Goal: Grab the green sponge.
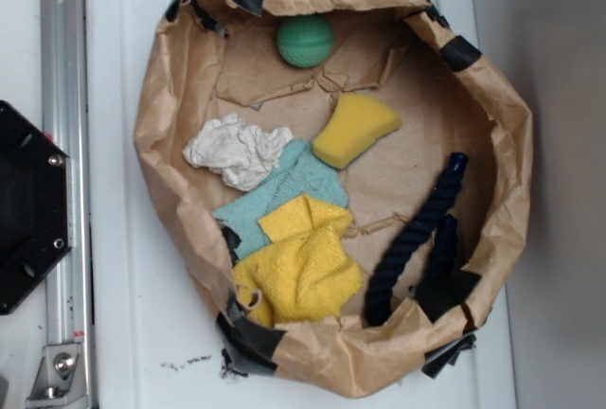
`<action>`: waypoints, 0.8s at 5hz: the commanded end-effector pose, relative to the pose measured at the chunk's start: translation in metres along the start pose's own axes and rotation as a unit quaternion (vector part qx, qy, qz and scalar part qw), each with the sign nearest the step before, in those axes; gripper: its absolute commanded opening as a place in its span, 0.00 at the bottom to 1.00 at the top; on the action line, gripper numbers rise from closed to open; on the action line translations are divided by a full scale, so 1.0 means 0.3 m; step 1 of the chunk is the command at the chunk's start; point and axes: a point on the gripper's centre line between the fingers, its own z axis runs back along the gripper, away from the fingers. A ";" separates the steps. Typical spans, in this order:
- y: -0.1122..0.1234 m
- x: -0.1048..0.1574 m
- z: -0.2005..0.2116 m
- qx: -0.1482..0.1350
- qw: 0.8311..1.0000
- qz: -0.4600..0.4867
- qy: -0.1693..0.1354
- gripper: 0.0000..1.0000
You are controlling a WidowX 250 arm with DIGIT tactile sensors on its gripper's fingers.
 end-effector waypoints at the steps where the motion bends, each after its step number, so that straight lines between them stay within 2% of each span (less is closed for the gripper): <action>1: 0.000 0.000 0.000 0.000 1.000 0.000 0.000 1.00; 2: 0.154 0.157 -0.160 0.038 0.992 0.121 0.007 1.00; 3: 0.207 0.308 -0.227 0.054 0.971 0.211 -0.100 1.00; 4: 0.254 0.429 -0.314 0.062 0.929 0.329 -0.156 1.00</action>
